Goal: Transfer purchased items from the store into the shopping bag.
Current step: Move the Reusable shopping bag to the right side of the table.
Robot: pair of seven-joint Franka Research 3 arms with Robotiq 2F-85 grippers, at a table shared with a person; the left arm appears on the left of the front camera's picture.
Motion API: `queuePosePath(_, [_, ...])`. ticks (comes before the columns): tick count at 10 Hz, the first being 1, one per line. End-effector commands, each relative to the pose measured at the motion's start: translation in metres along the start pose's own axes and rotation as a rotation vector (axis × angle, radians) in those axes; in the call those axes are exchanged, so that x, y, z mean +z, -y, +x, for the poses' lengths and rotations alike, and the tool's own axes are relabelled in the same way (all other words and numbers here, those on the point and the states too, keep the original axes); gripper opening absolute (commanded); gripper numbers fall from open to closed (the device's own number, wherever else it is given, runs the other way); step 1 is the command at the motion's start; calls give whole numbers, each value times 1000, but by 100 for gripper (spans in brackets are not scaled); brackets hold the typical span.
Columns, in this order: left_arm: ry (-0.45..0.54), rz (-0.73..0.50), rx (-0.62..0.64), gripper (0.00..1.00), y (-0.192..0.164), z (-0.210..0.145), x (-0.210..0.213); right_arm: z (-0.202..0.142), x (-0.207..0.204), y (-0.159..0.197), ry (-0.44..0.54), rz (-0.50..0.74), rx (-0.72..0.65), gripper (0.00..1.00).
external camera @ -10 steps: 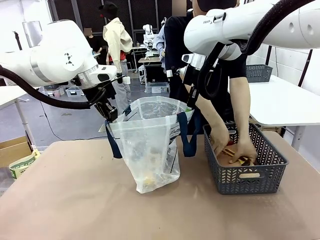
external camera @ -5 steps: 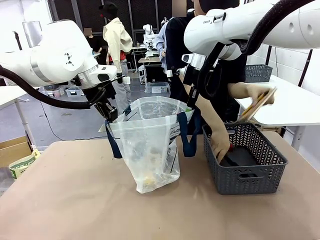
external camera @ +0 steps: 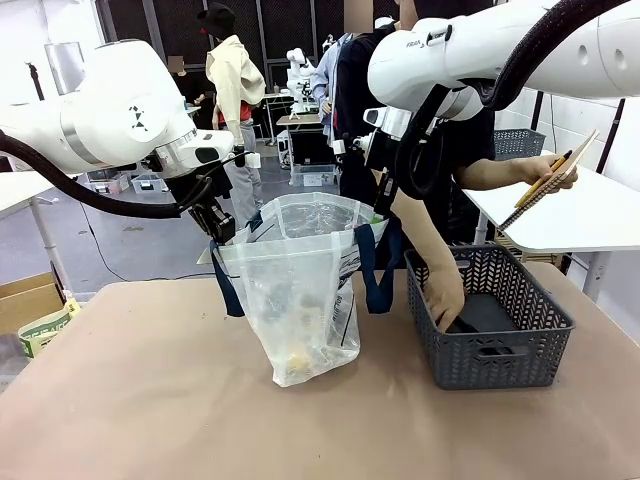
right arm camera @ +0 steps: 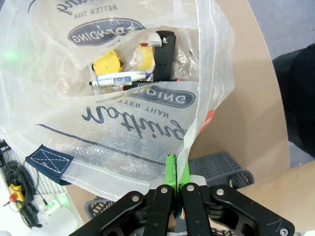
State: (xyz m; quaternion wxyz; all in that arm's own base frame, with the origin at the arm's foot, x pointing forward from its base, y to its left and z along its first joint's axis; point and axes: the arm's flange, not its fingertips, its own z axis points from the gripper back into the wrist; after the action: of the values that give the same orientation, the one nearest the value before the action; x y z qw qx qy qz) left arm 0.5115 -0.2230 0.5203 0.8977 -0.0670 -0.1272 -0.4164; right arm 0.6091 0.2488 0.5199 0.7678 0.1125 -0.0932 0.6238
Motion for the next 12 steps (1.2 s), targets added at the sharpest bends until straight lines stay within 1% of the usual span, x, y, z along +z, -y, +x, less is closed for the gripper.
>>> queuePosePath(1, [0,7,12,0,0,0,1,0,2,0,-3,6,0,0])
queuePosePath(12, [0,7,12,0,0,0,1,0,2,0,-3,6,0,0])
